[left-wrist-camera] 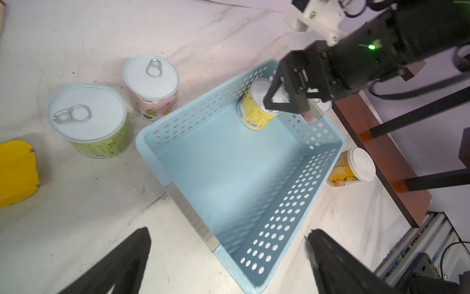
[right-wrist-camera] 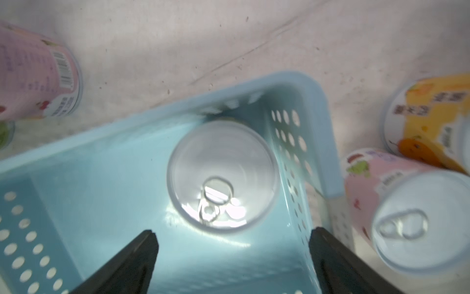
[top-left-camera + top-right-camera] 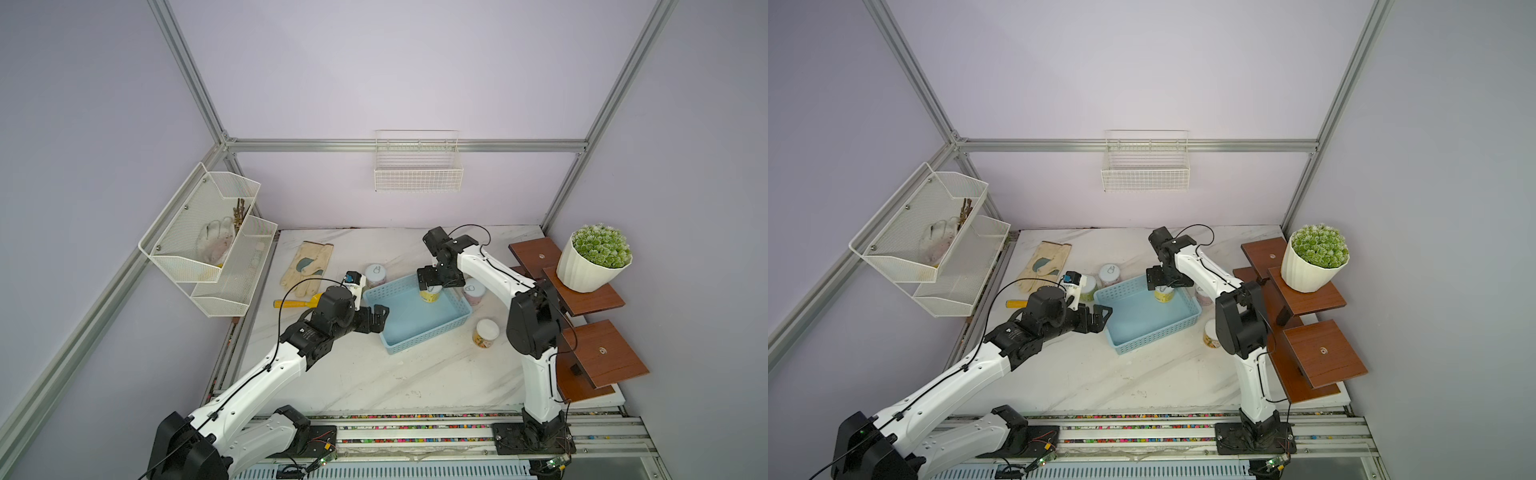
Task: Put the canned food in the basket
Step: Place the canned food in the basket, then pick up the canned food from the center of the board.
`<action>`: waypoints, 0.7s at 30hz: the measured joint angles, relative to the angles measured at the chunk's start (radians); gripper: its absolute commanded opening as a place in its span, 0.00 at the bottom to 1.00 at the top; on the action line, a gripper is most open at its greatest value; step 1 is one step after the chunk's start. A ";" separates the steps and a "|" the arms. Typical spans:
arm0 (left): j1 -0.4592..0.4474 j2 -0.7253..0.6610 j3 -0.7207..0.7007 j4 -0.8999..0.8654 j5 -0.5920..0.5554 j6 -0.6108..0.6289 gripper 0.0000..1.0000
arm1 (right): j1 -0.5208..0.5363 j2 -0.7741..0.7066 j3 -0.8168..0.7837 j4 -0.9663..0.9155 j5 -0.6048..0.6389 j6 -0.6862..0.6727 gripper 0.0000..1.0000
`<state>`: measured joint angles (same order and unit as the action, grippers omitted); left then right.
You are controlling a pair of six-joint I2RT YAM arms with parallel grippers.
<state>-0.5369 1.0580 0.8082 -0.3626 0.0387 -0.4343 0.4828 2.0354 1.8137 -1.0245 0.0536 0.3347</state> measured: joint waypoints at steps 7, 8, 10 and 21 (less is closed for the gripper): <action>0.000 0.040 0.117 -0.155 -0.127 0.011 1.00 | 0.059 -0.349 -0.326 0.176 -0.049 -0.006 0.99; 0.000 0.052 0.128 -0.174 -0.142 0.012 1.00 | 0.070 -0.387 -0.371 0.207 -0.068 -0.006 0.99; 0.001 0.076 0.148 -0.210 -0.170 0.012 1.00 | 0.090 -0.444 -0.437 0.251 -0.098 -0.005 0.99; 0.031 0.296 0.336 -0.372 -0.273 0.021 1.00 | 0.089 -0.708 -0.748 0.560 -0.167 0.013 1.00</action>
<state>-0.5064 1.3540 1.1439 -0.7349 -0.2340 -0.4133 0.5720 1.3270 1.0657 -0.4648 -0.1139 0.3477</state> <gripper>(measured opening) 0.998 0.997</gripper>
